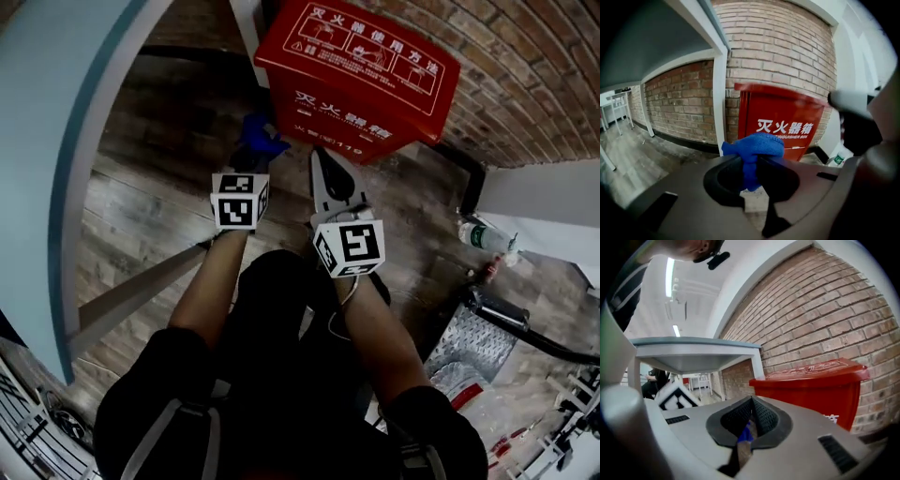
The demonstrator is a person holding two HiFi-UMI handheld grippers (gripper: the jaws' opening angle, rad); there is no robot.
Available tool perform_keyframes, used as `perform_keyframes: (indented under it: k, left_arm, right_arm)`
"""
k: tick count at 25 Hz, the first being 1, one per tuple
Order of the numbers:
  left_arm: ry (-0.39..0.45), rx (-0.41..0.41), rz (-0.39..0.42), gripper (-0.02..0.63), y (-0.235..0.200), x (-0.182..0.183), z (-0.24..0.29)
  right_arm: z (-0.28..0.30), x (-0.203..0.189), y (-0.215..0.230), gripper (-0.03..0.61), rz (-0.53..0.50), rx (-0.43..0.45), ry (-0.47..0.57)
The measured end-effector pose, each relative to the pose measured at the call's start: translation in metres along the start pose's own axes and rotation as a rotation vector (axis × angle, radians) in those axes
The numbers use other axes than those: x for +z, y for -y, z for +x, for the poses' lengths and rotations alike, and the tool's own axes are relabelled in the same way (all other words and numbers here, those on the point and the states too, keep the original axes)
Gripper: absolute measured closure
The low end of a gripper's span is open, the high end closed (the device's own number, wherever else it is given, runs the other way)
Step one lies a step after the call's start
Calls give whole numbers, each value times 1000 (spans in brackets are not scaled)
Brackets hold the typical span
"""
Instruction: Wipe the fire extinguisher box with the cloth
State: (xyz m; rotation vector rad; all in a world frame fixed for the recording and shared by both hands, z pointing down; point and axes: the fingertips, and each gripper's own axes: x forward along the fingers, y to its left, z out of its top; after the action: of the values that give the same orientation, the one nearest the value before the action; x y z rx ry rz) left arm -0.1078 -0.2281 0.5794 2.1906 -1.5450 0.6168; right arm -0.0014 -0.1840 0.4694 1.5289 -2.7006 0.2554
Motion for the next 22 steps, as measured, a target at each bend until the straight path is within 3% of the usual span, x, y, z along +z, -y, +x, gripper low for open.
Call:
perform_keyframes:
  k: [2, 4, 10, 14, 20, 22]
  left_arm:
    - [-14, -30, -7, 537, 19, 27, -49]
    - [-29, -78, 13, 537, 40, 62, -95]
    - [-24, -231, 65, 537, 102, 169, -247]
    - [-46, -314, 126, 537, 132, 215, -338]
    - [-32, -331, 175, 537, 145, 258, -413]
    - [-26, -303, 182, 537, 140, 266, -427]
  right_arm:
    - [-31, 5, -9, 563, 2, -27, -104]
    - [-65, 36, -17, 563, 29, -52, -154]
    - [-169, 183, -54, 563, 21, -130, -214]
    - [-217, 268, -102, 563, -88, -130, -214]
    - [-255, 330, -153, 563, -186, -141, -191]
    - [-262, 337, -155, 563, -126, -141, -188]
